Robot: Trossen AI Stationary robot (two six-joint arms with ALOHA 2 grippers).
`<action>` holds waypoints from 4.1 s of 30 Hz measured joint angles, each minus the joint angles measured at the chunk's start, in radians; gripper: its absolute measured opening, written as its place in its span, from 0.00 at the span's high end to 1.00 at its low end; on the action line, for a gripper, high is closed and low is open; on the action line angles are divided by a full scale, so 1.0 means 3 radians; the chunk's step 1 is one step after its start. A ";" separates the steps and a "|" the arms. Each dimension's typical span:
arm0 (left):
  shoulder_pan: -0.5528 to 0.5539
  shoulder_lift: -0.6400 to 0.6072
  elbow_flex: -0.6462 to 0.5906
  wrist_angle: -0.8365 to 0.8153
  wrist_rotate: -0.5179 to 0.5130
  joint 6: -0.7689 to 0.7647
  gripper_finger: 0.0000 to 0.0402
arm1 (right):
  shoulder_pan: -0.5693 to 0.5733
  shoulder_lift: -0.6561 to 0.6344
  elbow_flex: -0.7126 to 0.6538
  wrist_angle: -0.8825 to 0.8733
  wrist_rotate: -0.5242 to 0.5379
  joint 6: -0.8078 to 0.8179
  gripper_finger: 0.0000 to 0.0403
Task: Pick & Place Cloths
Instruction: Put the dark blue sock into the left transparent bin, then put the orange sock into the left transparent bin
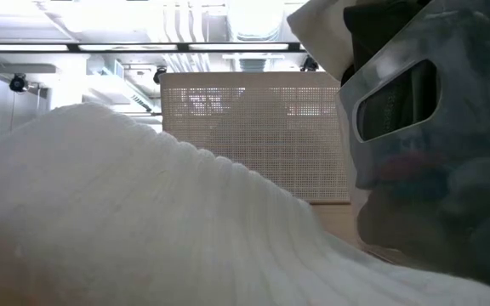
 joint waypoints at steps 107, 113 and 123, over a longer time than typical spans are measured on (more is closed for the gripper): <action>0.0800 -0.0516 -0.1484 -0.0768 0.1070 -0.0430 0.44 | -0.0253 -0.0240 0.0072 -0.0771 -0.0085 -0.0346 0.36; 0.0868 -0.0515 -0.1900 -0.0661 0.0385 -0.1406 0.44 | -0.0259 -0.0306 0.0070 -0.0888 -0.0073 -0.0429 0.39; 0.0851 -0.0515 -0.2545 -0.0246 0.0304 -0.2169 0.43 | -0.0259 -0.0383 0.0066 -0.1138 -0.0001 -0.0509 0.47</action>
